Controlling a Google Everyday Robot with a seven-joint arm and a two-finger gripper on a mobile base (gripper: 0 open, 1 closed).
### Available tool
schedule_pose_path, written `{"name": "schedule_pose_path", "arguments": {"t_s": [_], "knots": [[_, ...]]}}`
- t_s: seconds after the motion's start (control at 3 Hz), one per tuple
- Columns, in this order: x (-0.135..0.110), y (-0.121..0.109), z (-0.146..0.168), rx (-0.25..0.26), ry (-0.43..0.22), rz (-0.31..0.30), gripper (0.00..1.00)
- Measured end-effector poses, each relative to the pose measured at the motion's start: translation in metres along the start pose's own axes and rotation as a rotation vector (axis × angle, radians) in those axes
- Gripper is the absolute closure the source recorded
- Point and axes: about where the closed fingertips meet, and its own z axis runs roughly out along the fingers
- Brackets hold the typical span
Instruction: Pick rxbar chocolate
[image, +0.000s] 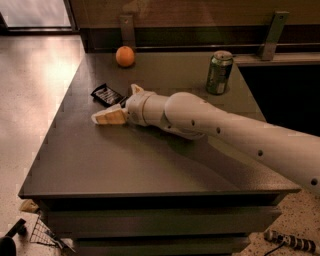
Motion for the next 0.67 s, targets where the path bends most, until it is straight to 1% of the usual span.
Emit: {"name": "schedule_pose_path", "arguments": {"t_s": [0.67], "knots": [[-0.0063,0.0012,-0.0013,0.000,0.000,0.005,0.61]]}}
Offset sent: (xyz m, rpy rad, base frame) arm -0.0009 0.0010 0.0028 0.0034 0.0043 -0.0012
